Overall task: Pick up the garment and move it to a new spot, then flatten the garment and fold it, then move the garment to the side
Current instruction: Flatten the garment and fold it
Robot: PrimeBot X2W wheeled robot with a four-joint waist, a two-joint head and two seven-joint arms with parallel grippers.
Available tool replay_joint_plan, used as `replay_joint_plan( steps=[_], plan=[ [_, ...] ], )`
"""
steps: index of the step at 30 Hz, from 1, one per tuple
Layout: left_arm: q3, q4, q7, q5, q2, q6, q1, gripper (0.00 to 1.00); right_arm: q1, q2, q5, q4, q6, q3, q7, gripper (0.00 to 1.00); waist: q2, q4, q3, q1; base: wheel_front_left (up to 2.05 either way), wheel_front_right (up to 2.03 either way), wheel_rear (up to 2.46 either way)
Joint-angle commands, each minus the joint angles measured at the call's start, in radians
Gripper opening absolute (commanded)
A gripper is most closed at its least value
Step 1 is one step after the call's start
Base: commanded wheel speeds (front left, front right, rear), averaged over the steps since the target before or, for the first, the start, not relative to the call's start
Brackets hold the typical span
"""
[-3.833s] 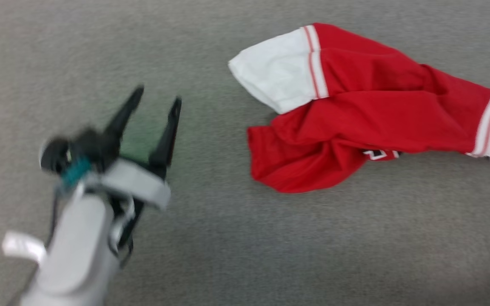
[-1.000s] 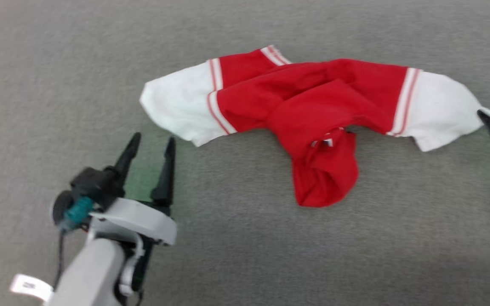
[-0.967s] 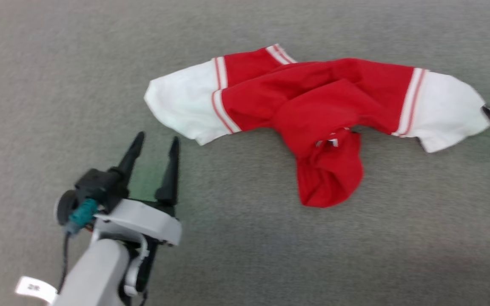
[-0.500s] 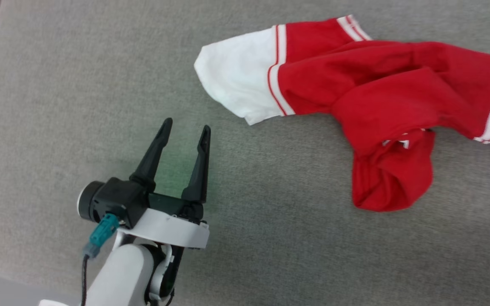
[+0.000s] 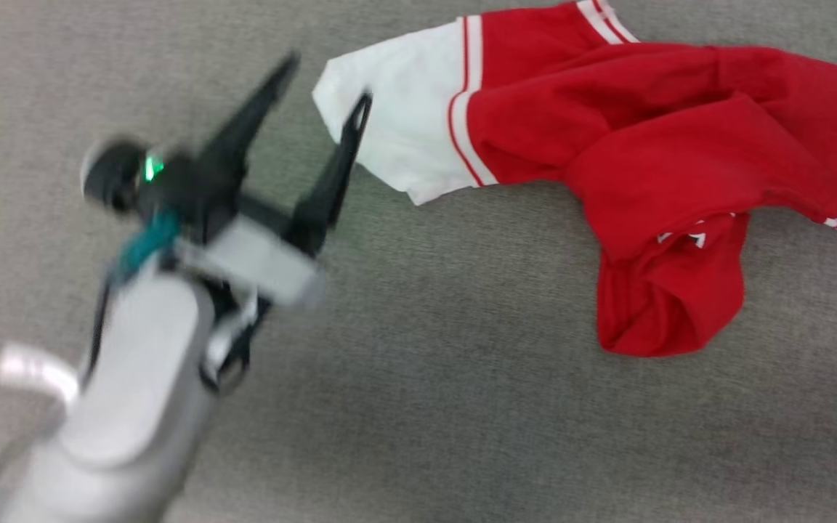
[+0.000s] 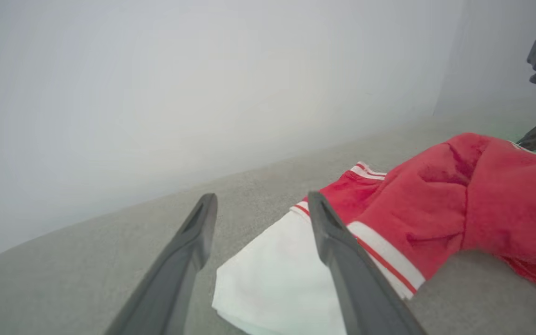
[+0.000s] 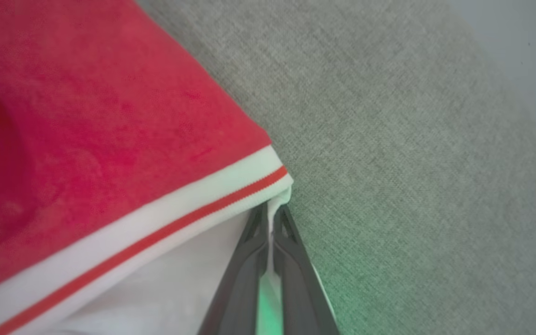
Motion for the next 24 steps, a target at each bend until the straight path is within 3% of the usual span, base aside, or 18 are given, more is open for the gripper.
replay_joint_plan(
  steps=[1,3,7,11,17,21,23,24],
  plan=[
    [-0.017,0.013,0.026,-0.015,0.012,-0.007,-0.043,1.00,0.020,0.010,-0.002,0.013,-0.001,0.038,0.007,0.00,-0.0001,-0.026,0.017,0.0000,0.00,0.00,0.00],
    [-0.081,0.061,0.134,-0.080,0.046,-0.011,-0.159,1.00,-0.011,0.021,0.005,0.010,-0.001,0.061,-0.004,0.00,-0.0001,-0.047,0.031,0.0000,0.00,0.00,0.00],
    [-0.247,0.161,0.375,-0.349,0.109,-0.012,-0.394,1.00,-0.070,0.050,0.003,0.005,-0.002,0.101,-0.028,0.00,-0.0001,-0.087,0.065,0.0000,0.00,0.00,0.00],
    [-0.396,0.279,0.551,-0.498,0.154,-0.012,-0.579,1.00,-0.105,0.069,-0.016,-0.005,-0.002,0.139,-0.040,0.00,-0.0001,-0.113,0.091,0.0000,0.00,0.00,0.00],
    [-0.558,0.440,0.819,-0.679,0.172,-0.013,-0.712,1.00,-0.140,0.107,-0.027,-0.023,-0.002,0.161,-0.051,0.00,-0.0001,-0.146,0.115,0.0000,0.00,0.00,0.00],
    [-0.610,0.478,0.876,-0.763,0.172,-0.013,-0.733,1.00,-0.145,0.125,-0.039,-0.031,-0.002,0.169,-0.052,0.00,-0.0001,-0.155,0.124,0.0000,0.00,0.00,0.00],
    [-0.634,0.477,0.889,-0.805,0.171,-0.013,-0.730,0.42,-0.146,0.129,-0.042,-0.033,-0.002,0.171,-0.060,0.00,-0.0001,-0.156,0.123,0.0000,0.00,0.00,0.00],
    [-0.643,0.471,0.894,-0.829,0.171,-0.013,-0.728,0.03,-0.149,0.130,-0.045,-0.035,-0.002,0.171,-0.070,0.00,-0.0001,-0.157,0.122,0.0000,0.00,0.00,0.00]
  ],
)
